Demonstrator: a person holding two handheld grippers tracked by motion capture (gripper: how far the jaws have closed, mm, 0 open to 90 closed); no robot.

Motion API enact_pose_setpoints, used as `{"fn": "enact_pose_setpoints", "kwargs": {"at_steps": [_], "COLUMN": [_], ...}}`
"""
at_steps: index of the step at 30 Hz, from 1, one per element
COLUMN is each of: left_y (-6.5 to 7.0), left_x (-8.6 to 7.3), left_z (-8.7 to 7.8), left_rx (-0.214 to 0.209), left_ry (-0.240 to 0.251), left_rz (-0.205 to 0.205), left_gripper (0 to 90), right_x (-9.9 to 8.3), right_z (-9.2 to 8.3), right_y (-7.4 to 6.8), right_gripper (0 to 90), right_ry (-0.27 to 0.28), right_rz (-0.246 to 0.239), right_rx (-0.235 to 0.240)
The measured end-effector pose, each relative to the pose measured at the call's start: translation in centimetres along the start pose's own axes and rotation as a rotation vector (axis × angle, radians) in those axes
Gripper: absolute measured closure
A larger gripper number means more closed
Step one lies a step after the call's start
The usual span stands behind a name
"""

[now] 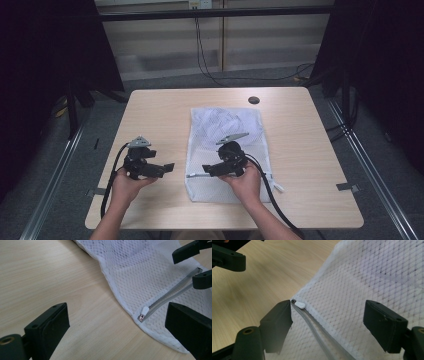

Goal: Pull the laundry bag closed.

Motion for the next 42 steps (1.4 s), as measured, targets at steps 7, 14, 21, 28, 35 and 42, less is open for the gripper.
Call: {"fn": "enact_pose_setpoints", "kwargs": {"at_steps": [7, 14, 21, 28, 35, 42], "left_y": [-0.1, -0.1, -0.2, 0.0, 0.1, 0.1], "left_x": [0.0, -0.3, -0.5, -0.6, -0.8, -0.8], "left_z": [0.0, 0.0, -0.2, -0.3, -0.3, -0.5], "left_rx": [0.001, 0.002, 0.002, -0.023, -0.014, -0.010], "left_ry": [0.004, -0.015, -0.025, -0.025, -0.032, -0.035], "left_rz": [-0.006, -0.004, 0.003, -0.001, 0.009, 0.009], "left_gripper": [5.0, 4.5, 4.8, 8.0, 6.9, 6.9], "right_x": [0.2, 0.5, 0.7, 0.5, 0.1, -0.1], "right_z": [0.6, 1.2, 1.7, 2.2, 2.7, 3.2], "right_y": [-0.6, -1.3, -2.0, -2.4, -2.6, -3.2], "right_gripper": [23.0, 22.7, 23.6, 29.6, 38.7, 47.0], "right_ry": [0.000, -0.004, -0.001, -0.025, -0.069, -0.103], "right_rz": [-0.004, -0.008, -0.006, 0.024, 0.048, 0.071], "right_rx": [0.016, 0.028, 0.048, 0.094, 0.122, 0.150]}}
Point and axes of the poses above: each handheld gripper's, and its own axes: z roughly forward along the jaws, x roughly out of its top, y roughly to its right, the point moved 10 cm from there along z, roughly forward along the jaws, and after that the axes turned 6 degrees about -x, right-handed, at the moved point
